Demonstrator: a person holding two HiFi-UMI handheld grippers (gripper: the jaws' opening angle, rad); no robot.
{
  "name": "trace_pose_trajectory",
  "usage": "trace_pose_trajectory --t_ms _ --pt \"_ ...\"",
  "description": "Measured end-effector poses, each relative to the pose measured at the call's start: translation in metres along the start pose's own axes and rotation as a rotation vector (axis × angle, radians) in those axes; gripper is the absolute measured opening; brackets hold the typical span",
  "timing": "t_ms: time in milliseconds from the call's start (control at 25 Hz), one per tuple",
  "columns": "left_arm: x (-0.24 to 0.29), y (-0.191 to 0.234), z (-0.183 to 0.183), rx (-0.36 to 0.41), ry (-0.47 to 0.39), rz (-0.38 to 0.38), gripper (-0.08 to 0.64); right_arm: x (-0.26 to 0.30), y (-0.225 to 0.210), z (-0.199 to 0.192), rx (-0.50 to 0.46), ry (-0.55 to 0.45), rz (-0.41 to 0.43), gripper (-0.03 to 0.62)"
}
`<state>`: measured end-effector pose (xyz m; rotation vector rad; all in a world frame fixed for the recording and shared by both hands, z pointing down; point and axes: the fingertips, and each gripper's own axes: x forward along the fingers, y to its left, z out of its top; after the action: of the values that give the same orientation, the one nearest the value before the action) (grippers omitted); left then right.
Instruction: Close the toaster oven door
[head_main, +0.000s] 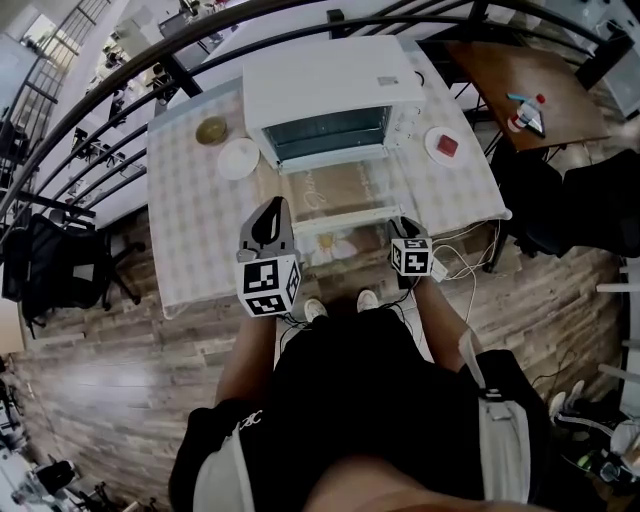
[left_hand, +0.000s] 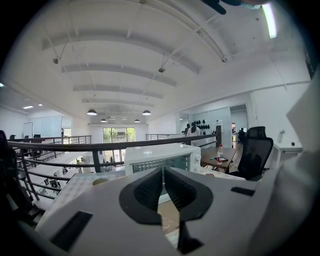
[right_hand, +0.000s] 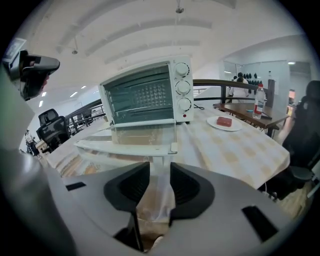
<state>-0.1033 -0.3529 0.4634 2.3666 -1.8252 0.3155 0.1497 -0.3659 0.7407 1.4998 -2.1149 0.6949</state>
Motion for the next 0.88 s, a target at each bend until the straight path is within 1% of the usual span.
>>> trace_pose_trajectory --t_ms 240,400,440,480,880 --pt "-0.004 0.008 -0.001 0.005 0.002 0.024 0.025 0.016 -0.003 0.0 0.059 -0.009 0.005 0.124" --pt "-0.006 0.013 -0.004 0.0 0.006 0.038 0.025 0.024 -0.001 0.007 0.045 0.003 0.013 0.114" --pt "-0.006 0.013 -0.005 -0.001 0.005 0.039 0.025 0.024 -0.001 0.008 0.043 0.008 0.018 0.088" --pt "-0.006 0.014 -0.005 -0.002 0.003 0.039 0.025 0.023 0.0 0.009 0.045 0.01 0.023 0.091" --pt "-0.008 0.025 0.0 -0.017 -0.021 0.046 0.025 -0.001 0.004 0.048 0.081 -0.073 0.032 0.084"
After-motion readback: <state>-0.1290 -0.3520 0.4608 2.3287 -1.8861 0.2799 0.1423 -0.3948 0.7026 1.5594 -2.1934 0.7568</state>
